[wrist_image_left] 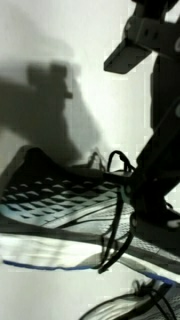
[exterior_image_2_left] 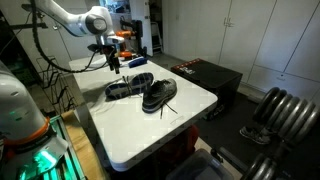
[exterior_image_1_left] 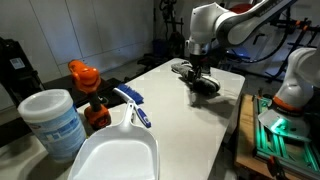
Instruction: Flip the left shoe anticlockwise to make it face upside down
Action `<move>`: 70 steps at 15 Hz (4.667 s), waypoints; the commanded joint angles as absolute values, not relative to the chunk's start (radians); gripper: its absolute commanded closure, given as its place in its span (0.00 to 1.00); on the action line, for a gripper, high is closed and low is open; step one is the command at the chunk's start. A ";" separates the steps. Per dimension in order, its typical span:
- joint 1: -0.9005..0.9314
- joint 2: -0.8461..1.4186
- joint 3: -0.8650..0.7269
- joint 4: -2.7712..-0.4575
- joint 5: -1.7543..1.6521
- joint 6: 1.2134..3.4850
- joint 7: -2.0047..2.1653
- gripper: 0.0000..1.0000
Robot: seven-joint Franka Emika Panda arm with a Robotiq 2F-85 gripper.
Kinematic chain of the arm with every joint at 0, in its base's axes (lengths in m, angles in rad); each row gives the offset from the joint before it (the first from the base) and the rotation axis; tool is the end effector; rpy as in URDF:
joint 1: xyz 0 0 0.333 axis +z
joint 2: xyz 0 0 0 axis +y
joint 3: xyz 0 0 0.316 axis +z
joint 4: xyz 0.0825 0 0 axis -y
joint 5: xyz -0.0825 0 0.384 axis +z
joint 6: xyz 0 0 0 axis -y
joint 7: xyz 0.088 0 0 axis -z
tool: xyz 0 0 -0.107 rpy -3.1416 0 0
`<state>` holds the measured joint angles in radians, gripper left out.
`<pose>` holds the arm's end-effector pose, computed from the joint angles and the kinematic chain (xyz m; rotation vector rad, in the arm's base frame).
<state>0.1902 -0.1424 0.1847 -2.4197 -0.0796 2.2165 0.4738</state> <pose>0.4327 0.1673 0.3579 3.0339 -0.0783 -0.0334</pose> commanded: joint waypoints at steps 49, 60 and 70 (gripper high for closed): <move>0.023 -0.287 -0.200 -2.745 0.683 2.335 -0.483 0.00; 0.022 -0.221 -0.197 -2.668 0.782 2.306 -0.553 0.00; 0.001 -0.106 -0.160 -2.524 0.884 2.268 -0.536 0.00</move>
